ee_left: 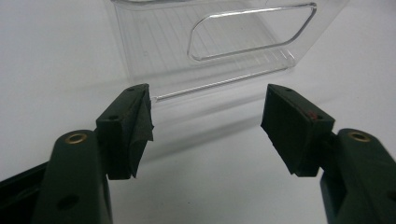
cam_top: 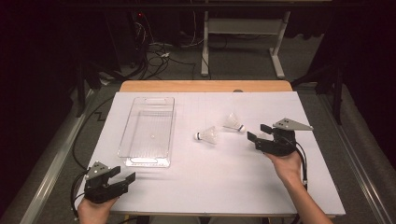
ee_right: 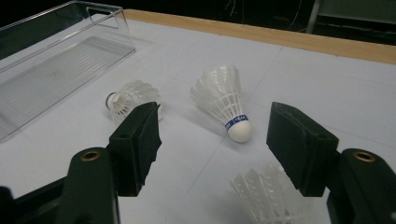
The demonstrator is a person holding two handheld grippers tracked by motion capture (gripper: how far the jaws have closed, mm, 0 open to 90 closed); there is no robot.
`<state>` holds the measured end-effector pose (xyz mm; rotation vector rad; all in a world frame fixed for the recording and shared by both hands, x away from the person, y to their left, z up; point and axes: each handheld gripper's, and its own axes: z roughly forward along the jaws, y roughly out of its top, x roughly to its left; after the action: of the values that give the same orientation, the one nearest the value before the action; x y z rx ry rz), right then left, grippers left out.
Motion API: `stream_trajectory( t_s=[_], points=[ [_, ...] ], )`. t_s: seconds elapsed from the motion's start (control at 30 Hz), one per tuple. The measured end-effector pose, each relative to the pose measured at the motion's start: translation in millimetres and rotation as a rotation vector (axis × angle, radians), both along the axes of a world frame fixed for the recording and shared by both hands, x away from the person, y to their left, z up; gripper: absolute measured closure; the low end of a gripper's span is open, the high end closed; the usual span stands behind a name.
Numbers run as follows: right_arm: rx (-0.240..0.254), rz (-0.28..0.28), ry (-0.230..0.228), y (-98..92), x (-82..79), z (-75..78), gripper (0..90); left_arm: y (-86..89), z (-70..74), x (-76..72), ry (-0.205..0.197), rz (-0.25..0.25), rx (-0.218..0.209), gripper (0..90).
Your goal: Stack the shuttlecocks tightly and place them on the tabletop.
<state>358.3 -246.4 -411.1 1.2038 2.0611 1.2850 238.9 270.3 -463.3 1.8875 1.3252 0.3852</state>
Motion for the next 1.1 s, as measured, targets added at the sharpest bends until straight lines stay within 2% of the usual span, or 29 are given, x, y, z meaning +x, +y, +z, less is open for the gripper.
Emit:
stream_trajectory(
  t_s=[0.37,0.63,1.1],
  points=[
    [0.006,-0.002,0.011,7.8,13.7,1.1,35.5,0.3,0.0,0.3,0.001,-0.002,-0.003,34.0],
    [-0.014,-0.001,0.037,16.8,23.4,1.3,36.7,-0.1,0.1,0.8,-0.004,-0.006,-0.005,34.0],
    [-0.048,-0.003,0.05,30.0,41.1,0.9,36.1,-2.0,0.3,2.0,-0.007,-0.005,-0.006,34.1]
  ],
)
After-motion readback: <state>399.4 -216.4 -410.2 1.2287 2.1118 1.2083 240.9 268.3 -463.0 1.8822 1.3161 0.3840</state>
